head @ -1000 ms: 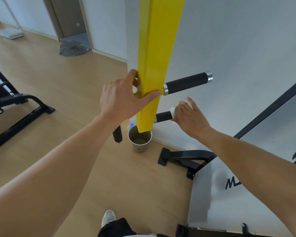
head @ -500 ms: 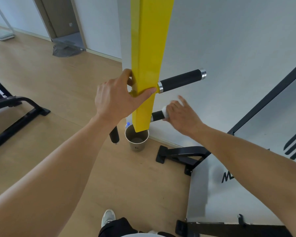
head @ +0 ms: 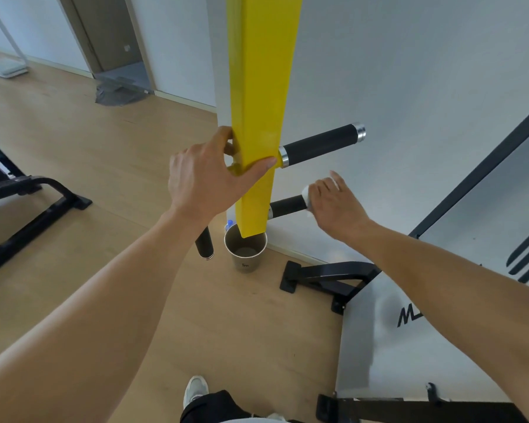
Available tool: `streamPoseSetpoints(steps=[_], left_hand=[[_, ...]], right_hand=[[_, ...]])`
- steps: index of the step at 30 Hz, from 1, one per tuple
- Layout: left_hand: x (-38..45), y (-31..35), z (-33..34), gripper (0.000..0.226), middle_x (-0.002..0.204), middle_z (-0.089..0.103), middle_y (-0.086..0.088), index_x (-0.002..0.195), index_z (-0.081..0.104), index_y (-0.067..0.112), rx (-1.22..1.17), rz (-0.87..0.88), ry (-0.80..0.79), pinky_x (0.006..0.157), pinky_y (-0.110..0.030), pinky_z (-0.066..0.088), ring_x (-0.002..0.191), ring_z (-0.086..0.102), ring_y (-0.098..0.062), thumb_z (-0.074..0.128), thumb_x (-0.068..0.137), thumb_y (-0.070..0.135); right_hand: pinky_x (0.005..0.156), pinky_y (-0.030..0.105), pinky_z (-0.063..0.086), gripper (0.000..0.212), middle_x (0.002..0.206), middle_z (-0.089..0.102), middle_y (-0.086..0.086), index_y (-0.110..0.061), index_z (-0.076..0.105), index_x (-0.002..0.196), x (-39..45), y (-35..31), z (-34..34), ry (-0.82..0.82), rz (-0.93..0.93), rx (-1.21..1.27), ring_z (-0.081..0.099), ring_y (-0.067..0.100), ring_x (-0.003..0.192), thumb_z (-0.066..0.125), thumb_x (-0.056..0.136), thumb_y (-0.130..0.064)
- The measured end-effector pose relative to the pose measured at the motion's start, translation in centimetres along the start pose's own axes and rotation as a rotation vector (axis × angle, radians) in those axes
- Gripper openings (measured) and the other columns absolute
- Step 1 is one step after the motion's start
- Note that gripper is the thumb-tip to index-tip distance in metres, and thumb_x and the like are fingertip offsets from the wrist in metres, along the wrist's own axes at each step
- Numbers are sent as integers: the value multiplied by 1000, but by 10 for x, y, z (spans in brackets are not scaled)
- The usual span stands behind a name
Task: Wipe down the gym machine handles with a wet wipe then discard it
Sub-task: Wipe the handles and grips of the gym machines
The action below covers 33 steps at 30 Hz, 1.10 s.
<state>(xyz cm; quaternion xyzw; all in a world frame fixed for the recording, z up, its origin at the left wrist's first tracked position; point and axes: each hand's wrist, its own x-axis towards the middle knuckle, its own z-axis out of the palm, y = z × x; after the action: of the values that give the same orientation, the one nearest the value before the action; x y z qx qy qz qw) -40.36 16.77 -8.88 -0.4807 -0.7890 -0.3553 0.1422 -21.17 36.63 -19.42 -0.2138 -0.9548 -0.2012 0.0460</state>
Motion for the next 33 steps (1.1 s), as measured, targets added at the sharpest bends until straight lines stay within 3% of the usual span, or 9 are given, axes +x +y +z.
streamPoseSetpoints(steps=[5, 12, 16, 19, 22, 25, 27, 29, 33], left_hand=[[-2, -2, -2, 81, 104, 74, 9, 117, 63, 23, 6, -4, 0, 70, -27, 44, 70, 63, -12, 46, 74, 89], [-5, -5, -4, 84, 108, 75, 9, 122, 64, 25, -11, 14, -5, 71, -27, 48, 76, 70, -14, 44, 73, 90], [-4, -3, -1, 88, 108, 75, 8, 122, 64, 23, -25, 9, -5, 72, -31, 55, 74, 69, -14, 39, 72, 92], [-2, -5, 1, 84, 108, 75, 8, 123, 64, 23, -13, 1, -4, 68, -25, 48, 72, 66, -12, 44, 74, 89], [0, -7, 2, 81, 106, 75, 8, 121, 64, 23, -7, 5, 3, 65, -22, 41, 68, 63, -9, 46, 75, 87], [2, -8, 1, 81, 104, 75, 8, 120, 64, 23, 5, 4, 2, 58, -18, 36, 64, 60, -8, 46, 74, 88], [2, -7, 1, 80, 102, 75, 8, 121, 64, 23, 2, 6, 1, 55, -15, 34, 63, 59, -7, 48, 75, 87], [2, -7, 0, 80, 100, 75, 7, 120, 64, 22, -4, 13, 2, 55, -15, 34, 63, 59, -7, 50, 75, 86], [4, -9, 0, 84, 100, 75, 8, 119, 65, 23, -12, 10, 8, 55, -14, 34, 63, 59, -7, 46, 72, 91]], right_hand=[[116, 49, 32, 32, 113, 65, 15, -3, 57, 117, 25, -61, -19, 67, -265, 49, 61, 33, 109, 41, 101, -25], [112, 46, 38, 30, 117, 61, 9, -11, 48, 124, 8, -33, -14, 48, -221, 126, 60, 27, 107, 49, 98, -26], [89, 38, 52, 23, 95, 58, 4, -14, 45, 124, -18, 20, -10, -105, 114, 239, 59, 21, 83, 49, 101, -16], [69, 34, 46, 21, 98, 65, 10, -13, 55, 124, -30, 44, -6, -297, 487, 548, 58, 24, 79, 48, 104, -15], [62, 29, 39, 20, 82, 61, 4, -15, 62, 86, -24, 48, -17, -41, 950, 1164, 54, 23, 78, 58, 100, -28], [60, 26, 40, 16, 73, 58, -4, -19, 63, 81, 2, 54, -62, 378, 1280, 1511, 54, 17, 69, 66, 91, -31], [63, 28, 47, 10, 73, 64, -10, -22, 66, 79, 22, 54, -98, 667, 1159, 1414, 57, 10, 64, 67, 88, -27], [72, 28, 54, 8, 83, 73, -11, -22, 74, 88, 39, 38, -132, 770, 853, 1294, 65, 6, 73, 67, 87, -26], [87, 37, 53, 18, 82, 70, 1, -13, 72, 97, 40, -2, -146, 350, 299, 945, 66, 20, 78, 65, 95, -29]])
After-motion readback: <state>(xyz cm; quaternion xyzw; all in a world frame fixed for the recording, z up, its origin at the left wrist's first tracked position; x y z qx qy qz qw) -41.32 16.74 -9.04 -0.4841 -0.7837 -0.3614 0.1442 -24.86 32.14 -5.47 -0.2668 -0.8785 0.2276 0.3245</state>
